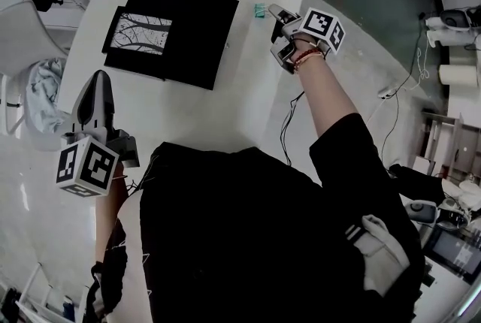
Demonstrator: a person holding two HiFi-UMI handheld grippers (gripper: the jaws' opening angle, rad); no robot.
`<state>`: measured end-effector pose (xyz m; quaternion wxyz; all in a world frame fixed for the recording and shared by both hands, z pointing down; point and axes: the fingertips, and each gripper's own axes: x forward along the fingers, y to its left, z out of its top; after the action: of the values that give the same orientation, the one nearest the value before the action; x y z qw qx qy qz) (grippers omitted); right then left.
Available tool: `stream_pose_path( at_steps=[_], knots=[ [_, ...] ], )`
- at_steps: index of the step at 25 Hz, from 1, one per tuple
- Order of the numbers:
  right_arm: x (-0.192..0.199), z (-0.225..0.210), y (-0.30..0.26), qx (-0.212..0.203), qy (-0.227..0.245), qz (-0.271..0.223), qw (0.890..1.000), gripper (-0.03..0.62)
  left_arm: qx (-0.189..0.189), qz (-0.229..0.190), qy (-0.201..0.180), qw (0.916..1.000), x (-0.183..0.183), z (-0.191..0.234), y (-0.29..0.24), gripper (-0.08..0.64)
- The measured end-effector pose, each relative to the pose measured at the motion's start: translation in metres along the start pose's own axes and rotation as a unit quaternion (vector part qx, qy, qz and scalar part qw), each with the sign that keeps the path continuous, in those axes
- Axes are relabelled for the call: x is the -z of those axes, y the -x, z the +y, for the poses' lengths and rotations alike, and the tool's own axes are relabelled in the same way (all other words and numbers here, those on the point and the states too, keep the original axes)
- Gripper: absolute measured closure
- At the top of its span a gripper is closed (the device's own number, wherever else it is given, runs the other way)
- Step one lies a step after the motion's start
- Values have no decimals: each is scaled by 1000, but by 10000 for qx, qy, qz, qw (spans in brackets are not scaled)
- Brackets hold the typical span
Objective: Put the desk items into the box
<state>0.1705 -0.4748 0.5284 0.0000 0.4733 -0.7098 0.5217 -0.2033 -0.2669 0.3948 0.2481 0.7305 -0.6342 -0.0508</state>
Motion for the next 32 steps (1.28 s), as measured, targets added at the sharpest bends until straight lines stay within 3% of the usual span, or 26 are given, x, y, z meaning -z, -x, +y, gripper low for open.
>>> stream_pose_path(
  at_steps=[12,26,32],
  knots=[
    [45,17,66,-460,-266,141,9985,581,257,-119,-57,9996,6,-47,24,549],
    [141,50,146,-961,-287,461,9939,581,651,-204,-151,9976,30,-118,72,549],
    [175,73,167,-1282,-352,340,9905,581,714,-316,-205,9967,46,-139,99,549]
  ],
)
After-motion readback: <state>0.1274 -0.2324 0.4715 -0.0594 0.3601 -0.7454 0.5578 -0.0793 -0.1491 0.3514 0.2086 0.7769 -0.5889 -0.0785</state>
